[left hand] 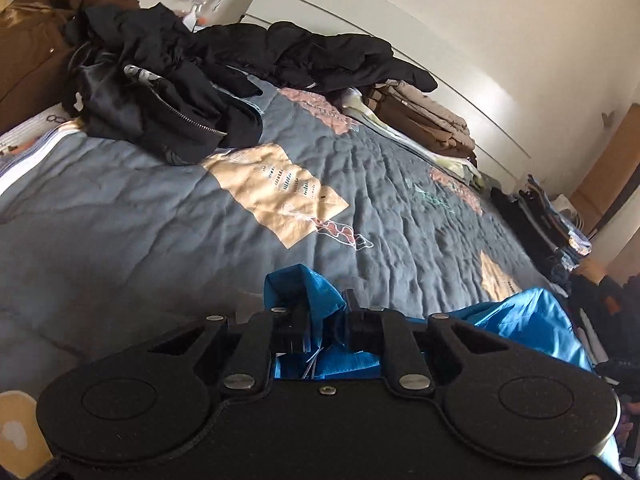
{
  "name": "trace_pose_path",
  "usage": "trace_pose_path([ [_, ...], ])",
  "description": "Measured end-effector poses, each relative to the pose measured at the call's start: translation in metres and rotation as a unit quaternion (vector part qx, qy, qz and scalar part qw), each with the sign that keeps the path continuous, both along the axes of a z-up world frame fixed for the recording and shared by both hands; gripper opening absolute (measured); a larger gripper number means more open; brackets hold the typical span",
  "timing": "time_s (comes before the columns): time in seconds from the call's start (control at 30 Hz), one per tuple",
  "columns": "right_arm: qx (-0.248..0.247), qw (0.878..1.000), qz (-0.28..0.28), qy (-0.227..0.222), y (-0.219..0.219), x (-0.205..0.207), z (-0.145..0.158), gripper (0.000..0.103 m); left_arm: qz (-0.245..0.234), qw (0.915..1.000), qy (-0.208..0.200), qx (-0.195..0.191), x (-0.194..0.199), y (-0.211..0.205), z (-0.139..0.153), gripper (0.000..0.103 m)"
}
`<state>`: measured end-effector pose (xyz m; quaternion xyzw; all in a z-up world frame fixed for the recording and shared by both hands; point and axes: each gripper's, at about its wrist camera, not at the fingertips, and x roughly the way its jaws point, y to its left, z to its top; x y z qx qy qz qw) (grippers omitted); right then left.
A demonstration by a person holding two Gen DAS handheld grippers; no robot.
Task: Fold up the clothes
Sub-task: 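Lift the hem with both grippers, fold it toward the hood, release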
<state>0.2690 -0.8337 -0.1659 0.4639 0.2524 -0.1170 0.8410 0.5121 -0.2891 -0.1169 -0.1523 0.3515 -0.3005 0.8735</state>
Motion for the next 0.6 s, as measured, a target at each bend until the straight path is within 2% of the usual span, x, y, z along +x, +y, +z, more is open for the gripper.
trace_pose_path([
  [0.07, -0.004, 1.0, 0.017, -0.005, -0.002, -0.006, 0.012, 0.014, -0.01, 0.9999, -0.006, -0.004, -0.007, 0.014, 0.016, 0.022],
  [0.13, -0.015, 0.999, 0.034, -0.007, -0.006, -0.016, 0.031, 0.025, -0.014, 0.9998, -0.017, -0.001, -0.021, 0.026, 0.035, 0.027],
  [0.17, -0.017, 0.999, 0.037, -0.009, -0.008, -0.022, 0.041, 0.029, -0.015, 0.9996, -0.023, 0.001, -0.028, 0.033, 0.045, 0.041],
  [0.2, -0.028, 0.999, 0.037, -0.015, -0.008, -0.027, 0.052, 0.04, -0.01, 0.9992, -0.038, 0.004, -0.037, 0.037, 0.055, 0.055],
  [0.23, -0.039, 0.998, 0.036, -0.02, -0.008, -0.032, 0.062, 0.055, 0.002, 0.9981, -0.061, 0.009, -0.046, 0.04, 0.066, 0.089],
  [0.27, -0.054, 0.998, 0.032, -0.025, -0.007, -0.037, 0.073, 0.062, 0.016, 0.9957, -0.09, 0.009, -0.057, 0.045, 0.077, 0.101],
  [0.3, -0.082, 0.996, 0.017, -0.028, -0.006, -0.042, 0.085, 0.074, 0.025, 0.9928, -0.117, 0.004, -0.068, 0.052, 0.088, 0.1],
  [0.33, -0.103, 0.994, 0.004, -0.031, -0.005, -0.047, 0.095, 0.078, 0.028, 0.9913, -0.129, -0.001, -0.078, 0.056, 0.098, 0.099],
  [0.43, -0.132, 0.99, 0.01, -0.042, 0.011, -0.062, 0.115, 0.078, 0.026, 0.9848, -0.169, 0.03, -0.124, 0.054, 0.11, 0.099],
  [0.53, -0.191, 0.979, 0.045, -0.05, 0.05, -0.084, 0.127, 0.081, 0.041, 0.9729, -0.209, 0.09, -0.188, 0.039, 0.089, 0.099],
  [0.6, -0.22, 0.972, 0.07, -0.039, 0.085, -0.106, 0.118, 0.082, 0.049, 0.9764, -0.193, 0.083, -0.217, 0.044, 0.066, 0.099],
])
